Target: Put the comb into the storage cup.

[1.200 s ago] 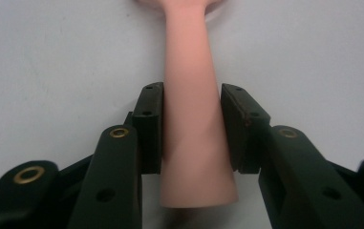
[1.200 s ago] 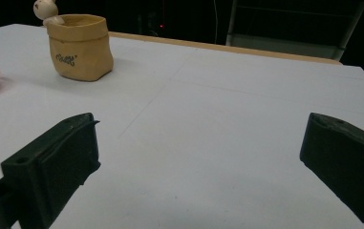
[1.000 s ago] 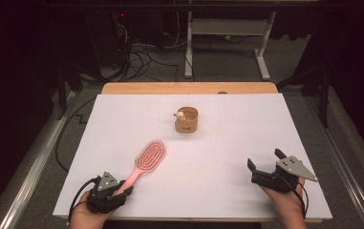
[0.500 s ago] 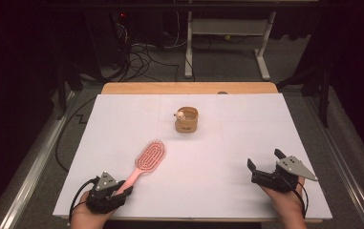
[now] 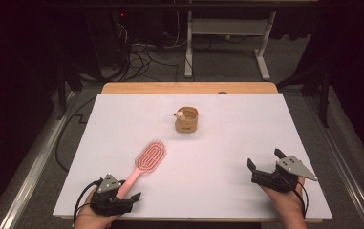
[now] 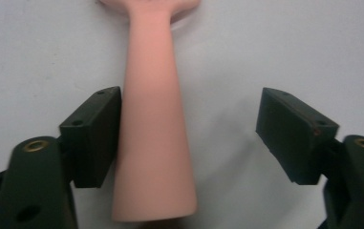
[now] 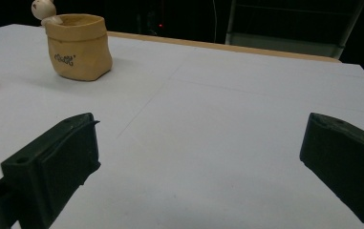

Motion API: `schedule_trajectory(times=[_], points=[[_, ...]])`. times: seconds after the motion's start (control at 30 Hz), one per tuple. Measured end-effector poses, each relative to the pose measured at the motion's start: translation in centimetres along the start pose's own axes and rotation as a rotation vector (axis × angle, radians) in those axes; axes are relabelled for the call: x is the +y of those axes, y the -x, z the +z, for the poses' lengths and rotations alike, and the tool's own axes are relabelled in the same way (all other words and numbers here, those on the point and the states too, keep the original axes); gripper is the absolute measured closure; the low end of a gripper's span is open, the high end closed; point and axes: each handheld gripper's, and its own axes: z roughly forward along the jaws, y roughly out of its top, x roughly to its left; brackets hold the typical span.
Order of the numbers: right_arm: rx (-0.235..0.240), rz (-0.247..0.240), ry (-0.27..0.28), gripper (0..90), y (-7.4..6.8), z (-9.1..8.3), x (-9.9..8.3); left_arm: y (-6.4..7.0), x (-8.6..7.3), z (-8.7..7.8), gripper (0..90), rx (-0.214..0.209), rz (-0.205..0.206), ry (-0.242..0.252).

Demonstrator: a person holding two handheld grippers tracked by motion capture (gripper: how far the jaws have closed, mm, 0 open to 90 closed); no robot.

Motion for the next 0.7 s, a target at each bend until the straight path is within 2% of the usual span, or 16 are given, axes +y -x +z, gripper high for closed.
schedule_trajectory(times=[0.07, 0.13, 0.23, 0.3, 0.33, 0.53, 0.63, 0.67, 0.7], points=[[0.0, -0.002, 0.002, 0.3, 0.0, 0.0, 0.0, 0.0, 0.1, 0.0, 22.8, -0.005, 0.016, -0.006], [0.0, -0.002, 0.003, 0.3, 0.0, -0.1, 0.0, -0.1, 0.1, -0.1, 22.2, -0.028, 0.009, 0.002], [0.0, 0.0, 0.006, 0.3, 0.0, -0.1, 0.1, -0.2, 0.2, -0.2, 21.9, -0.04, 0.009, 0.01], [0.001, -0.003, 0.007, 0.3, 0.1, -0.1, 0.1, -0.2, 0.2, -0.3, 20.2, -0.027, 0.016, 0.027], [0.001, -0.002, 0.007, 0.3, 0.0, -0.1, 0.1, -0.1, 0.4, -0.4, 15.2, 0.015, 0.023, 0.035], [-0.003, -0.005, 0.008, 0.3, 0.1, -0.1, 0.1, -0.6, 0.5, -0.3, 7.8, 0.005, 0.013, 0.035], [-0.004, -0.002, 0.008, 0.3, 0.1, -0.1, 0.1, -1.0, 0.7, -0.5, 2.3, 0.011, 0.01, 0.054], [-0.005, -0.001, 0.007, 0.3, 0.1, -0.1, 0.1, -1.2, 1.0, -0.7, 0.0, 0.031, 0.026, 0.054], [-0.005, -0.001, 0.007, 0.3, 0.1, -0.1, 0.1, -1.2, 1.0, -0.7, 0.0, 0.031, 0.026, 0.054]])
